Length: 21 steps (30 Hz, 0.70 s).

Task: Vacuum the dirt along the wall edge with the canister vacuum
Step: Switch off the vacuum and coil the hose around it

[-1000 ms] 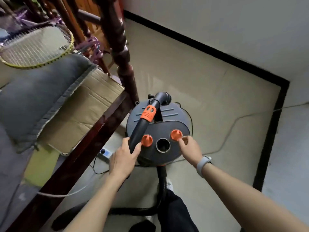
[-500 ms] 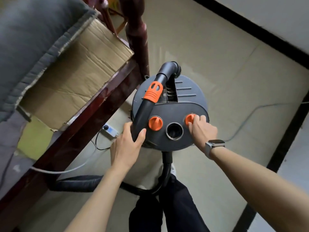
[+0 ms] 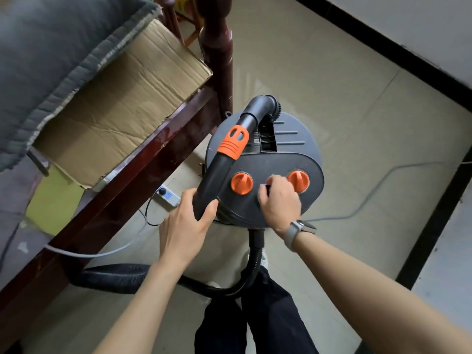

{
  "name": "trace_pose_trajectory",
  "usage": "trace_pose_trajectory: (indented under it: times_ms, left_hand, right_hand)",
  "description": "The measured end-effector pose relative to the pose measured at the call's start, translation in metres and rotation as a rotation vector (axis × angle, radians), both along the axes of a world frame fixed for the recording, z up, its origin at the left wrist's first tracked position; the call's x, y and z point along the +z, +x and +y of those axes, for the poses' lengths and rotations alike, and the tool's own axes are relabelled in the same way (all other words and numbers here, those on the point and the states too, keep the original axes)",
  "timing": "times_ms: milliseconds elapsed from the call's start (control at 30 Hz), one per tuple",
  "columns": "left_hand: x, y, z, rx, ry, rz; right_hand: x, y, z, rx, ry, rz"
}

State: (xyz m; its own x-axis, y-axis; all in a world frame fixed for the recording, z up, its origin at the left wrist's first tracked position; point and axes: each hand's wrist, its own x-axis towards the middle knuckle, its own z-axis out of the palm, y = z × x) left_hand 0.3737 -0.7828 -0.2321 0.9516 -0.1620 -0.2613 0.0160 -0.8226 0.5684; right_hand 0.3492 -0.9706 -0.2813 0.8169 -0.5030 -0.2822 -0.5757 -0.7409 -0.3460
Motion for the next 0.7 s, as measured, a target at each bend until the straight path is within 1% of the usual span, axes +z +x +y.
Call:
trace_pose_trajectory:
  times_ms: [67,233,400,500,633,700]
  left_hand:
    - [0.000,0.001,0.004,0.011,0.009,-0.007]
    - [0.004,0.003,0.013,0.044,0.021,-0.026]
    - [0.000,0.003,0.021,0.130,0.023,-0.004]
    - [-0.002,0.001,0.025,0.119,0.022,0.002]
    - [-0.003,0.001,0.024,0.097,0.029,0.020]
    - [-0.004,0.001,0.022,0.095,0.028,0.015]
  right_hand:
    - [-0.001,0.009,0.010,0.082,-0.002,0.034]
    - [0.000,0.038,0.023,0.096,-0.091,0.151]
    - [-0.006,0.028,0.032,0.157,-0.173,0.139]
    - [-0.011,0.024,0.038,0.168,-0.179,0.131]
    - [-0.011,0.026,0.026,0.327,-0.202,0.115]
    - [-0.009,0.027,0.020,0.354,-0.205,0.101]
